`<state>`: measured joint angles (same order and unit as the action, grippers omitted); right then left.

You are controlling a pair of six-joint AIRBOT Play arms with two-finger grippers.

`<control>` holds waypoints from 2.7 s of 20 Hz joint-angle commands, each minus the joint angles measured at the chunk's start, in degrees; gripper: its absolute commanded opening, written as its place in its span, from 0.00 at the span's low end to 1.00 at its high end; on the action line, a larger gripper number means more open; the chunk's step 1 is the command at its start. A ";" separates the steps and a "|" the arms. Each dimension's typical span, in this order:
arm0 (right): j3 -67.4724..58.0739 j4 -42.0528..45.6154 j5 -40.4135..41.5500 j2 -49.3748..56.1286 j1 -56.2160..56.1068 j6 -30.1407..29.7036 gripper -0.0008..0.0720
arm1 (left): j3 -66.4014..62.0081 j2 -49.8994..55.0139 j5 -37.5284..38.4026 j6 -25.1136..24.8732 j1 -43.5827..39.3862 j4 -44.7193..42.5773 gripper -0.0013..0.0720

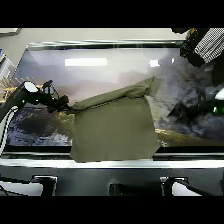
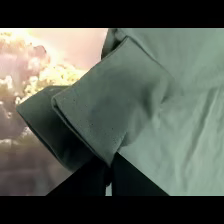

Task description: Fold the clothes and pants, and hang the long-sleeved shirts on hangers.

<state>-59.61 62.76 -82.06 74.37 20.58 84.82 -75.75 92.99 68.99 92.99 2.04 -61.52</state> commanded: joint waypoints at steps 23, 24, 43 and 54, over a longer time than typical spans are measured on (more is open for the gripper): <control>-23.12 30.67 14.38 8.41 -12.33 26.56 0.06 | 0.07 0.17 7.08 0.09 -4.42 0.00 0.04; -28.63 28.89 12.92 13.49 -11.21 27.17 0.06 | 0.17 0.33 7.06 0.24 -5.42 0.00 0.04; 25.20 -13.77 4.50 -19.26 -9.84 7.76 0.69 | 0.79 0.44 6.69 1.55 -9.03 0.00 0.04; 44.28 -17.07 12.41 -32.33 -9.84 7.85 0.67 | 0.76 0.44 7.54 1.55 -9.03 0.00 0.04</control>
<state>-16.91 46.37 -71.46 42.98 10.79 93.76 -74.98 93.47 76.40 94.54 -6.96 -61.52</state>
